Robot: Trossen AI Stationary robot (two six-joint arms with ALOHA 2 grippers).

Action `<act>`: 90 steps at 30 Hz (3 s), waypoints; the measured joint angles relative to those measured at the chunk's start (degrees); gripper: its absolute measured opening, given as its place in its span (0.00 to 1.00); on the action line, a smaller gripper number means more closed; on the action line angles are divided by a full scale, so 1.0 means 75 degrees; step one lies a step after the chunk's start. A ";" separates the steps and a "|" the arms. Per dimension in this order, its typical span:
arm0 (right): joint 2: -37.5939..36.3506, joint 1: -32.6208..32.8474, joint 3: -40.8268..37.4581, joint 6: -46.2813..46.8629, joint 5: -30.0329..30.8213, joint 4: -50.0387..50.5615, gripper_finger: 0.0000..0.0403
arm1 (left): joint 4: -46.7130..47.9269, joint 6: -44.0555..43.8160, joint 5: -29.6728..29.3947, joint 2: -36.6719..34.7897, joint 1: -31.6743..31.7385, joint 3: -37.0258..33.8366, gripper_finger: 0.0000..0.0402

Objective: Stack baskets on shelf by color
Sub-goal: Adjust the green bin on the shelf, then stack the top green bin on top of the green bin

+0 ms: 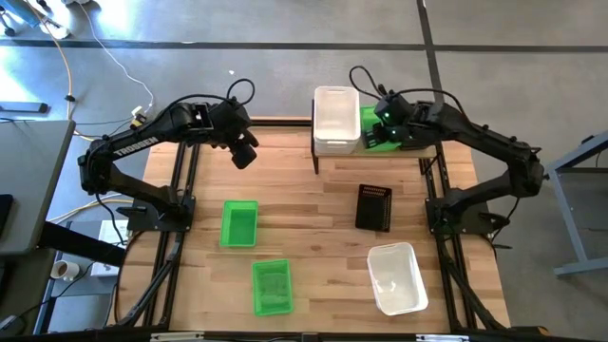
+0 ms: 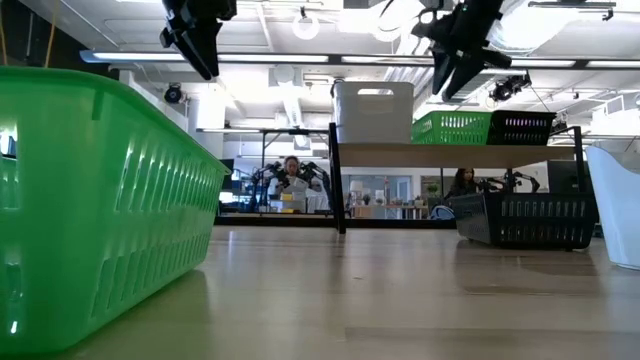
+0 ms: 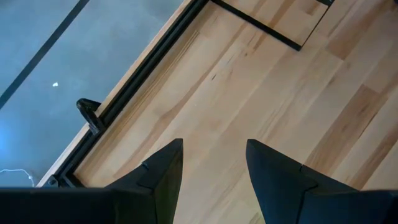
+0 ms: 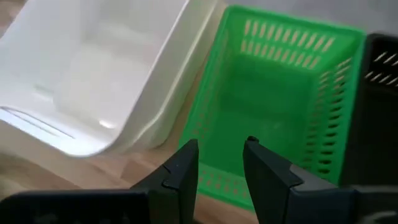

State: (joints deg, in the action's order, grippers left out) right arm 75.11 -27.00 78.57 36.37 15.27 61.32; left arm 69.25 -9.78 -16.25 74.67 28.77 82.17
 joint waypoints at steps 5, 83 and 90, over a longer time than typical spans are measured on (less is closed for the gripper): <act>0.0175 0.0003 -0.0155 0.0362 -0.0111 0.0576 0.28 | 0.0031 0.0212 0.0000 0.0000 0.0003 0.0000 0.42; 0.0476 0.5493 0.0396 0.2755 -0.0909 0.1725 0.28 | -0.0468 -0.1562 0.1424 -0.1329 -0.2838 -0.2354 0.42; 0.0476 0.6127 0.0396 0.2769 -0.1106 0.1339 0.28 | -0.0477 -0.2398 0.1498 -0.1329 -0.4147 -0.2654 0.42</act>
State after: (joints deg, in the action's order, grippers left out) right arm 78.67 18.95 81.54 57.14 6.97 71.36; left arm 65.67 -27.77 -5.02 64.71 -2.33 62.27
